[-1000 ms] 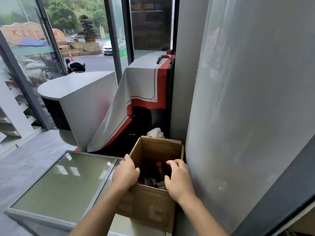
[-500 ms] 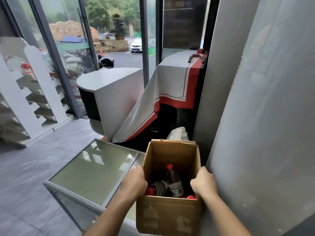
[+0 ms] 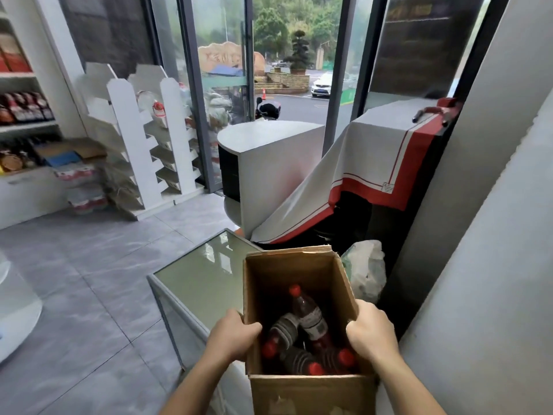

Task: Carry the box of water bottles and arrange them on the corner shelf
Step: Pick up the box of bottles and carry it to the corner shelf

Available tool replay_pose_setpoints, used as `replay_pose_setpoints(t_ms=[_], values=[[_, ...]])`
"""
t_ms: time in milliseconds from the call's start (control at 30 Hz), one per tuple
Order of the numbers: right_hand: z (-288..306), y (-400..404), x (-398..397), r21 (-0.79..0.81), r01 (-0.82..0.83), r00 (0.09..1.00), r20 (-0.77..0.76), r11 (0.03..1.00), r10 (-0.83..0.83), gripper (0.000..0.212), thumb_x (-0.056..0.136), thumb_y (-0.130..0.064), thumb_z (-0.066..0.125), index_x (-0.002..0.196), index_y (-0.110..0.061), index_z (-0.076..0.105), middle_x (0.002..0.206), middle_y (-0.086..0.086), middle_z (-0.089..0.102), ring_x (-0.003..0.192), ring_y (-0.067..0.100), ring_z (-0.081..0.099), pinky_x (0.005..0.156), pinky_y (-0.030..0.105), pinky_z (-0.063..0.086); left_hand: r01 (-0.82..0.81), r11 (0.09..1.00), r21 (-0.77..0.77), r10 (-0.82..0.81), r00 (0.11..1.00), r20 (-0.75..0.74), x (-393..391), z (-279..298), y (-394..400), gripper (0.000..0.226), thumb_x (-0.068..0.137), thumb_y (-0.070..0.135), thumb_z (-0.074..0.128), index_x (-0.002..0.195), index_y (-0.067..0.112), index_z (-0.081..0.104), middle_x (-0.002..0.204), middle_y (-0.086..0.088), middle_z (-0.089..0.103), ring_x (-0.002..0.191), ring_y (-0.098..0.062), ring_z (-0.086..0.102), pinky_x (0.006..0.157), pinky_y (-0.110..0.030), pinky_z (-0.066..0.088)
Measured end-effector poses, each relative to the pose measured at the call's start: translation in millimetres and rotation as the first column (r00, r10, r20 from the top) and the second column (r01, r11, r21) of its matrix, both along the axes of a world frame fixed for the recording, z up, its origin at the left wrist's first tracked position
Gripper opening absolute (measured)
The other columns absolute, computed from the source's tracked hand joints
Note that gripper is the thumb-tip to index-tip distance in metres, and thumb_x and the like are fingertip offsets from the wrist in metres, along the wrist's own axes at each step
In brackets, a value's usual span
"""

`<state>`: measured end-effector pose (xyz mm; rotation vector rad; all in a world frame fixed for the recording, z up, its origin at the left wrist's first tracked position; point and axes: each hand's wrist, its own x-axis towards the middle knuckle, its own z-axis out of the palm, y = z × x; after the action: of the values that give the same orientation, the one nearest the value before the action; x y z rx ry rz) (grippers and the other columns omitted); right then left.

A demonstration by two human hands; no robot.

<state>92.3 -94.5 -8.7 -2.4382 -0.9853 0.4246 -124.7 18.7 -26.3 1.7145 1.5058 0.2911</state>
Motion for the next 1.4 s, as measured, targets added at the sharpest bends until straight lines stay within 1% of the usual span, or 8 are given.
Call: replay_pose_setpoints(t_ms=[100,233,367,667,867,1000,1067,1400], values=[[12,10,-9,0.008,-0.074,0.997,0.031,0.997,0.074,0.029,0.074,-0.004,0.048,0.091,-0.021,0.064,0.079,0.004,0.067,0.078,0.033,0.061,0.065,0.03,0.041,-0.004,0.999,-0.032,0.005,0.999,0.037,-12,-10,6,0.035,0.086,0.039,0.05,0.095,0.009,0.064,0.091,-0.014,0.071,0.077,-0.03,0.071,0.071,-0.046,0.062],[22,28,-22,0.037,-0.169,0.984,0.063,0.985,0.167,0.028,0.072,-0.001,0.048,0.081,-0.025,0.06,0.069,0.001,0.06,0.073,0.033,0.057,0.062,0.03,0.039,-0.036,0.999,-0.005,0.037,0.997,0.071,-31,-20,4,0.029,0.078,0.03,0.049,0.071,0.005,0.062,0.076,-0.018,0.07,0.069,-0.032,0.069,0.067,-0.045,0.06],[31,48,-38,0.042,-0.285,0.953,0.113,0.957,0.279,0.028,0.072,-0.001,0.05,0.082,-0.024,0.063,0.069,-0.002,0.059,0.068,0.027,0.052,0.06,0.029,0.038,-0.195,0.981,0.012,0.193,0.978,0.082,-50,-25,-11,0.031,0.073,0.033,0.048,0.052,0.011,0.041,0.055,-0.005,0.051,0.056,-0.027,0.05,0.056,-0.034,0.036],[26,132,-106,0.071,-0.459,0.888,0.021,0.886,0.459,0.017,0.076,-0.004,0.054,0.082,-0.014,0.067,0.074,0.003,0.068,0.075,0.027,0.064,0.064,0.033,0.053,-0.42,0.885,0.2,0.43,0.903,-0.006,-135,7,29,0.04,0.086,0.018,0.053,0.05,0.012,0.035,0.051,-0.004,0.039,0.052,-0.022,0.04,0.048,-0.032,0.025],[31,223,-196,0.06,-0.629,0.775,-0.022,0.775,0.631,0.018,0.08,-0.003,0.053,0.074,-0.019,0.059,0.065,-0.004,0.058,0.062,0.017,0.053,0.049,0.024,0.037,-0.545,0.805,0.233,0.573,0.817,-0.066,-224,14,82,0.037,0.09,0.02,0.051,0.055,0.011,0.043,0.055,-0.005,0.041,0.054,-0.022,0.044,0.049,-0.031,0.028],[36,288,-265,0.059,-0.701,0.709,-0.048,0.71,0.704,0.02,0.079,-0.004,0.054,0.078,-0.022,0.062,0.071,0.002,0.064,0.067,0.022,0.059,0.055,0.028,0.046,-0.619,0.762,0.192,0.64,0.766,-0.07,-293,22,128,0.031,0.091,0.021,0.051,0.063,0.006,0.051,0.061,-0.011,0.047,0.054,-0.021,0.049,0.05,-0.03,0.032],[41,316,-295,0.057,-0.731,0.677,-0.054,0.68,0.734,0.017,0.081,-0.004,0.054,0.081,-0.019,0.062,0.067,-0.001,0.057,0.064,0.021,0.053,0.053,0.028,0.04,-0.629,0.756,0.181,0.65,0.754,-0.094,-323,32,150,0.031,0.091,0.019,0.05,0.064,0.004,0.053,0.063,-0.013,0.048,0.055,-0.021,0.051,0.05,-0.029,0.035],[58,455,-414,0.065,-0.829,0.543,-0.14,0.555,0.828,0.015,0.081,-0.004,0.049,0.081,-0.016,0.06,0.072,-0.001,0.061,0.068,0.017,0.058,0.048,0.024,0.038,-0.7,0.699,0.145,0.714,0.696,-0.08,-447,62,265,0.045,0.082,0.008,0.054,0.048,0.014,0.025,0.051,-0.004,0.025,0.047,-0.021,0.028,0.051,-0.031,0.023]])
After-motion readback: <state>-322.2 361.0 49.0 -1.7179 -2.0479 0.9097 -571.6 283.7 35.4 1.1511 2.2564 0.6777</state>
